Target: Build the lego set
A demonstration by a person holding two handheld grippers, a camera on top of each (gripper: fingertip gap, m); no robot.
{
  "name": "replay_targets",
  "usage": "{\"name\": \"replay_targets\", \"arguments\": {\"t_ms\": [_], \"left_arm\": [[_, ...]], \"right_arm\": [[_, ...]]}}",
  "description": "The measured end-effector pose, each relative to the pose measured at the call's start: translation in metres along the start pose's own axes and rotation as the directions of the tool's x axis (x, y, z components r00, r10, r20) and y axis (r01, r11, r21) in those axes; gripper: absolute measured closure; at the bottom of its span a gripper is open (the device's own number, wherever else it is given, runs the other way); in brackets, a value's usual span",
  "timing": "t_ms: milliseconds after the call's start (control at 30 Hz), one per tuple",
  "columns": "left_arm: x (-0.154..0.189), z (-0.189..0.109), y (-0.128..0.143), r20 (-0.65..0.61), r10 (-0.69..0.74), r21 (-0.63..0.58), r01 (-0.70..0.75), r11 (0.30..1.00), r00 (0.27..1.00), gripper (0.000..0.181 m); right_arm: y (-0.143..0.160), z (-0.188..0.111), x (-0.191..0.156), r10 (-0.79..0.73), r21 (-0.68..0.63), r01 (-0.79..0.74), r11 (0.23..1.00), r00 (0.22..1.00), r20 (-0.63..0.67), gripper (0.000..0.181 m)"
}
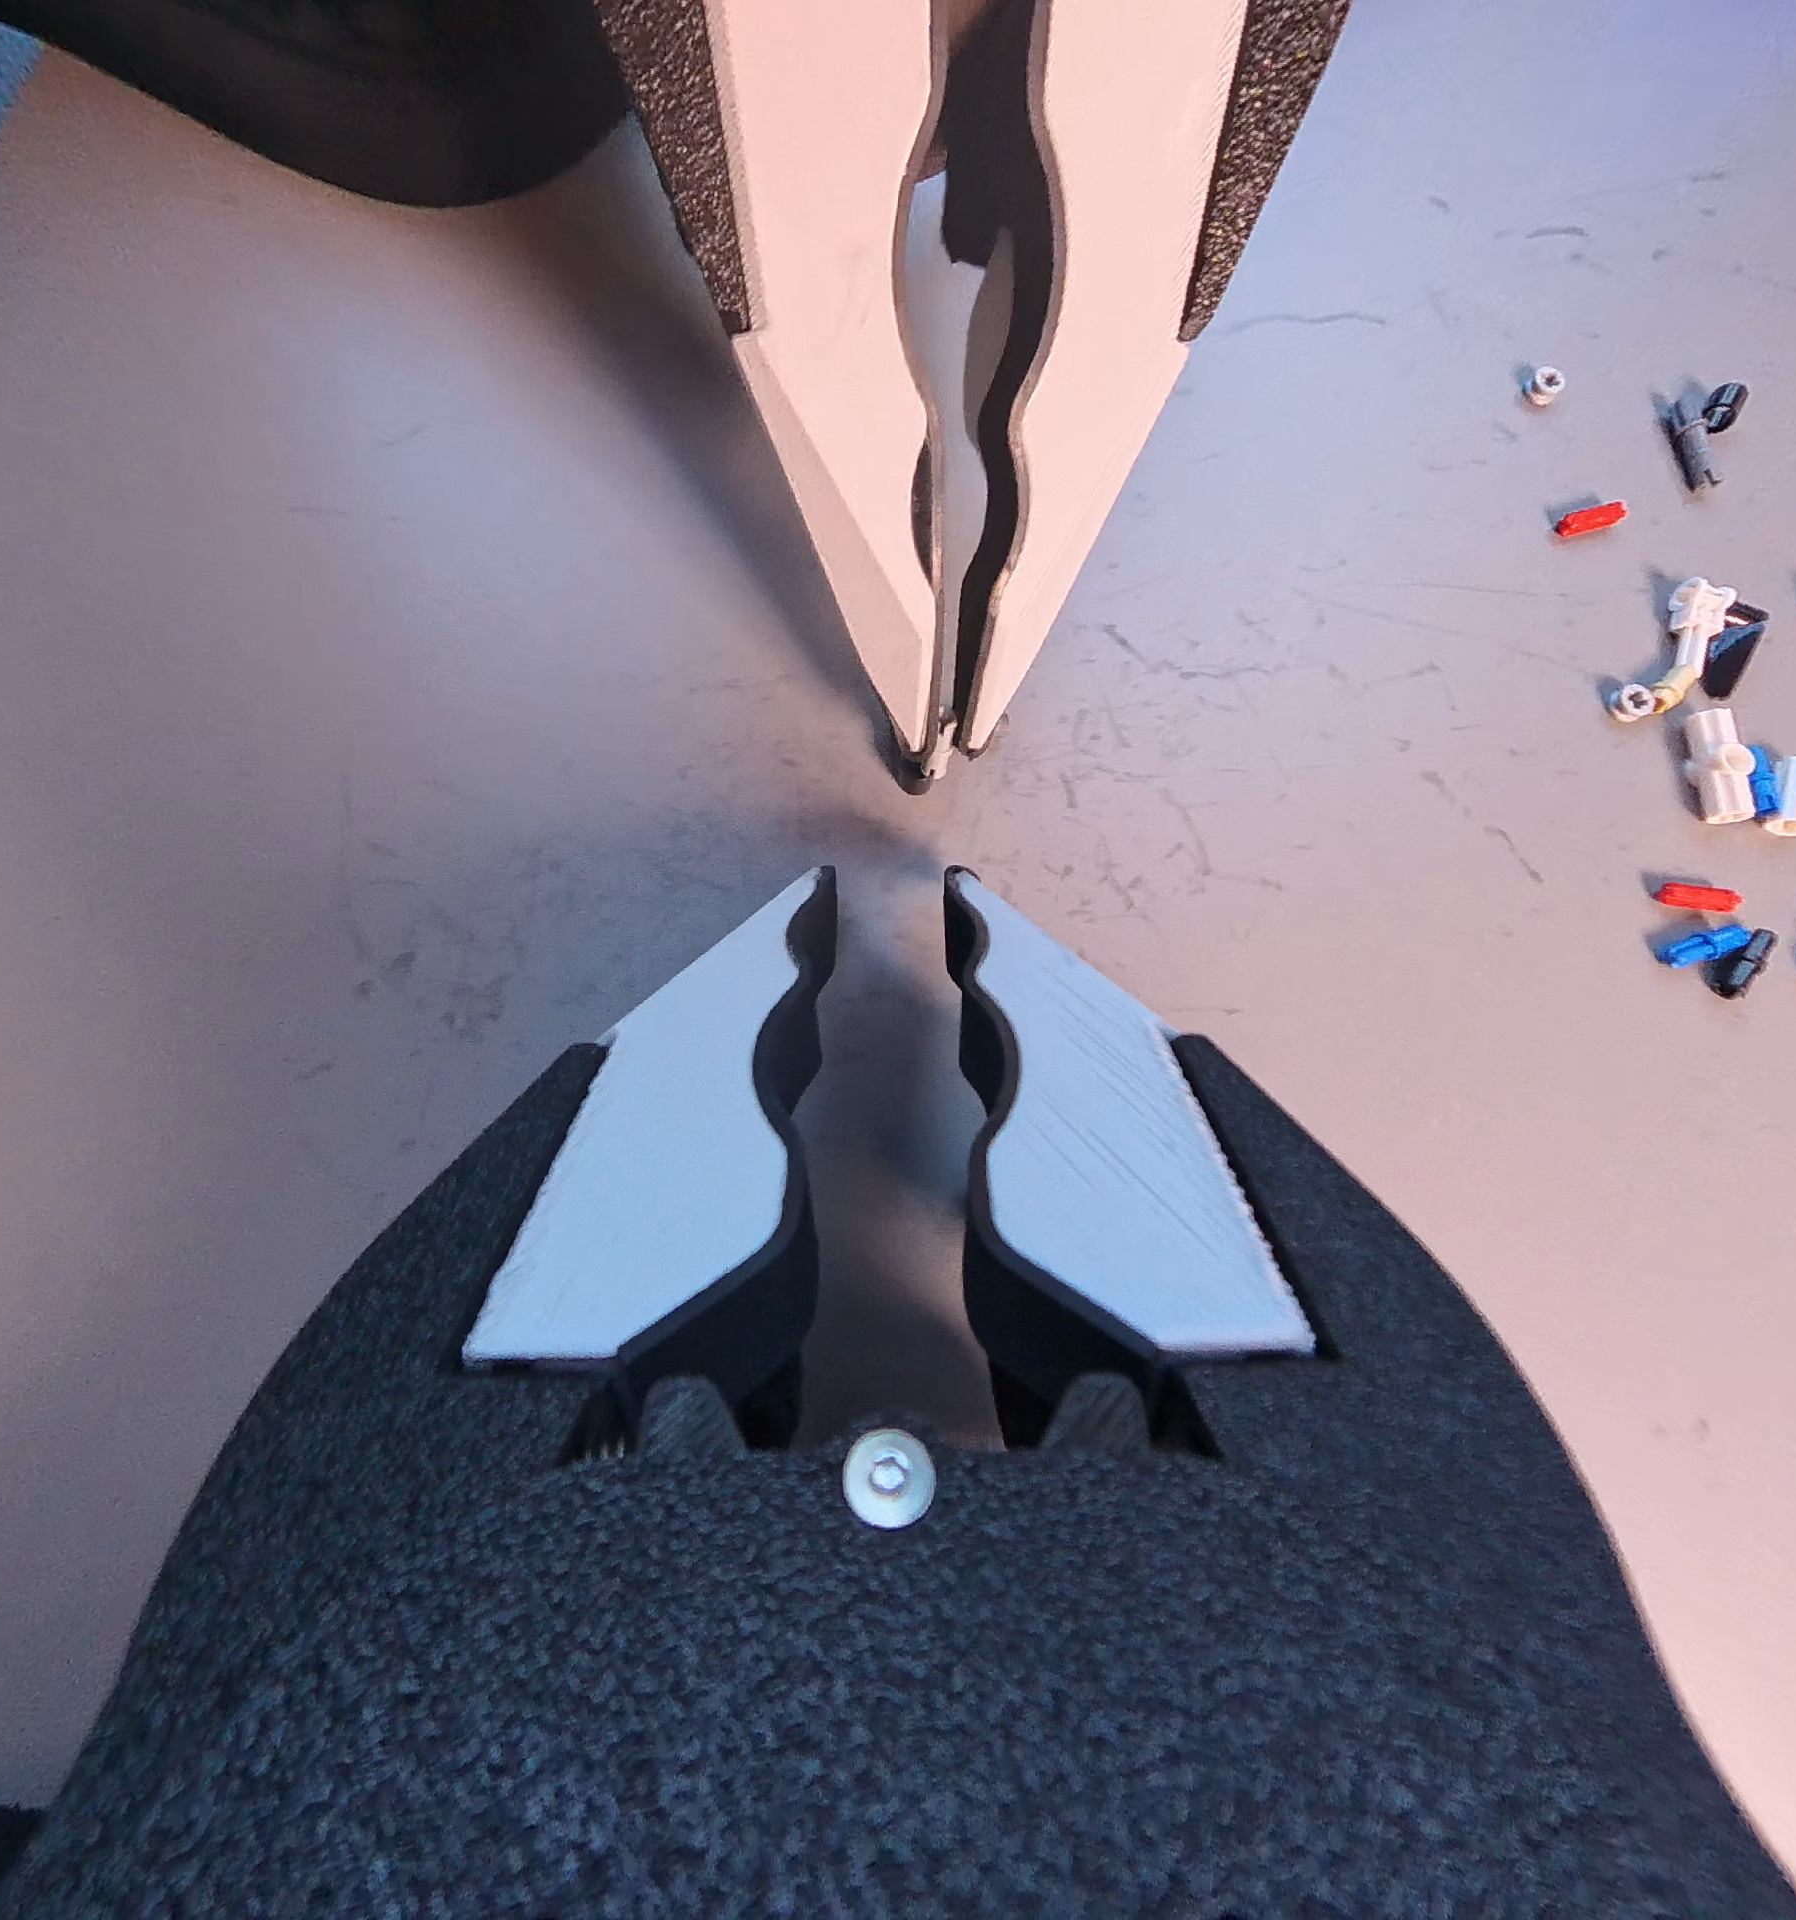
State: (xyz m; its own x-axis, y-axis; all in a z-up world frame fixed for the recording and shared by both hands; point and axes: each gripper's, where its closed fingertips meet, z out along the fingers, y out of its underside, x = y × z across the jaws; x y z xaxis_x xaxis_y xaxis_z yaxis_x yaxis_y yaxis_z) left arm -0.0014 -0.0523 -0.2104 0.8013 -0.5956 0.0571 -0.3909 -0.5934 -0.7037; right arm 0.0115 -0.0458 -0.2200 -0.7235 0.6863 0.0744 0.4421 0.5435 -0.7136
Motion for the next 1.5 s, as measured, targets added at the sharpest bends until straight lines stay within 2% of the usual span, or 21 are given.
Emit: {"name": "replay_targets", "arguments": {"t_ms": [133,667,1033,1167,1300,1400,1500], "left_arm": [[-0.001,-0.001,0.001,0.006,0.020,-0.019,-0.020,1.000,1.000,0.178],[0.002,-0.002,0.002,-0.018,0.058,-0.061,-0.059,0.996,0.998,0.178],[0.002,0.001,0.003,-0.080,0.095,-0.225,-0.111,0.968,0.992,0.177],[0.002,0.000,0.009,-0.091,0.120,-0.221,-0.138,0.965,0.989,0.178],[0.002,0.001,0.010,-0.057,0.166,-0.138,-0.172,0.975,0.985,0.178],[0.003,0.000,0.011,-0.087,0.103,-0.107,-0.112,0.988,0.991,0.177],[0.002,0.002,0.009,-0.063,0.115,-0.077,-0.119,0.990,0.991,0.177]], "right_arm": [[-0.004,0.001,0.003,-0.001,0.033,0.002,0.999,1.000,-0.015,0.162],[-0.005,0.003,0.003,-0.005,0.031,0.005,0.999,1.000,-0.014,0.161],[-0.004,0.002,0.003,-0.001,0.036,0.002,0.999,1.000,-0.014,0.161],[-0.004,0.002,0.003,-0.001,0.036,0.001,0.999,1.000,-0.014,0.161],[-0.004,0.001,0.004,0.007,0.040,-0.007,0.999,1.000,-0.008,0.161],[-0.005,0.002,0.004,0.015,0.046,-0.015,0.999,1.000,-0.003,0.161],[-0.005,0.001,0.004,0.011,0.046,-0.011,0.999,1.000,-0.006,0.161]]}}
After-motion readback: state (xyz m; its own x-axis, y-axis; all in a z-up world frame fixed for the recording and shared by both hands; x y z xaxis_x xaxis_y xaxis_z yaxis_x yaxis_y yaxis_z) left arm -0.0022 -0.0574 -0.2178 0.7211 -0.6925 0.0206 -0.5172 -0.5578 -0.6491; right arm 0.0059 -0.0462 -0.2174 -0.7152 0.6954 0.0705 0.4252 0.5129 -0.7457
